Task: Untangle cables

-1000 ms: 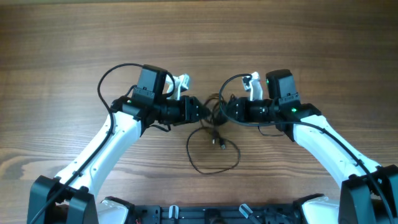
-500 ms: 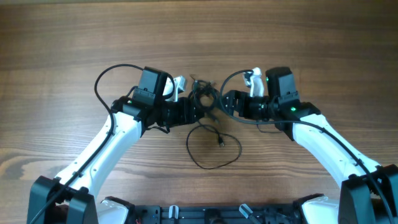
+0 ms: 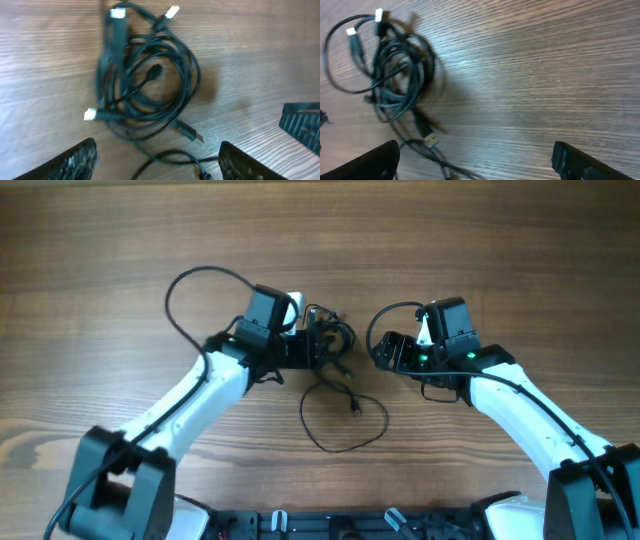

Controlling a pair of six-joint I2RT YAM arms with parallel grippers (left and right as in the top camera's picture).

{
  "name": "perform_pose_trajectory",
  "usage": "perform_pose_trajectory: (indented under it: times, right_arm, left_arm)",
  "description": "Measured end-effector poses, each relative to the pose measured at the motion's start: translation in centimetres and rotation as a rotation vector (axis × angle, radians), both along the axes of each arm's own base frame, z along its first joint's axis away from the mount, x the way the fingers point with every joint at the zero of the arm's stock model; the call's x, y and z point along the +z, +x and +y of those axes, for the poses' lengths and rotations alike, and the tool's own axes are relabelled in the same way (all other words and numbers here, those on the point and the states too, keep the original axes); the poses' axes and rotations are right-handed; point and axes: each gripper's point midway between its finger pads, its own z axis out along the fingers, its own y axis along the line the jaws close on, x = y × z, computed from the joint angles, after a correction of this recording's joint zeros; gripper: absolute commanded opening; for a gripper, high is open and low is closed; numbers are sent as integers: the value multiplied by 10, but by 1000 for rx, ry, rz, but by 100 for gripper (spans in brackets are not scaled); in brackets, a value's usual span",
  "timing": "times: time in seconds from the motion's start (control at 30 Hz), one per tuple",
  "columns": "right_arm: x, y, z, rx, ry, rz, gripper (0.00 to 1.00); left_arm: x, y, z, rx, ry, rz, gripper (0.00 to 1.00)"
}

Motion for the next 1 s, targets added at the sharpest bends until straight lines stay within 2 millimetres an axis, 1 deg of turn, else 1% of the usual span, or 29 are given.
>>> perform_pose_trajectory:
  times: [0.03, 0.07, 0.1, 0.2, 0.3, 0.4, 0.43, 0.47, 0.5, 0.6, 0.67, 0.73, 0.77, 0.8, 0.87, 0.93, 1.0]
  right_arm:
    - [-2, -1, -3, -22, -12, 10, 100]
    - [-4, -2, -10, -61, -27, 29, 100]
    - [-5, -1, -15, -88, -32, 37, 100]
    - [-8, 2, -38, -188, -43, 66, 100]
    - [-13, -4, -61, -265, -56, 120, 100]
    - [-16, -7, -83, -339, -59, 157, 100]
    - [-17, -8, -90, -362, -60, 167, 100]
    - [-17, -9, -93, -371, -60, 172, 100]
    - [-18, -10, -94, -375, -61, 177, 100]
    - [-18, -10, -94, -374, -61, 177, 100]
    - [-18, -10, -94, -374, -61, 177, 100]
    - [-18, -10, -94, -374, -61, 177, 100]
    - [-18, -10, -94, -374, -61, 178, 100]
    - [-18, -10, -94, -374, -61, 177, 100]
    - [-18, -10, -94, -374, -61, 177, 100]
    - [-17, -10, -94, -374, -61, 177, 99]
    - [-16, -7, -94, -374, -58, 164, 96]
  left_arm:
    - [-4, 0, -5, -31, 13, -15, 79]
    - [-6, 1, -12, -64, 24, -39, 74]
    - [-6, 2, -15, -78, 33, -58, 74]
    - [-5, 9, -29, -108, 51, -130, 75]
    - [-16, 15, -44, -131, 69, -172, 74]
    - [-26, 21, -54, -161, 79, -210, 74]
    - [-28, 24, -57, -167, 80, -226, 71]
    - [-29, 26, -60, -172, 77, -242, 68]
    - [-29, 30, -65, -179, 68, -263, 61]
    - [-36, 34, -72, -190, 64, -284, 61]
    - [-48, 30, -74, -199, 74, -263, 59]
    - [-56, 27, -76, -209, 81, -250, 58]
    - [-61, 24, -77, -216, 88, -238, 54]
    - [-65, 22, -79, -225, 95, -233, 40]
    - [-67, 15, -85, -250, 106, -229, 4]
    - [-69, 11, -87, -257, 112, -221, 4]
    - [-70, 9, -87, -264, 111, -211, 4]
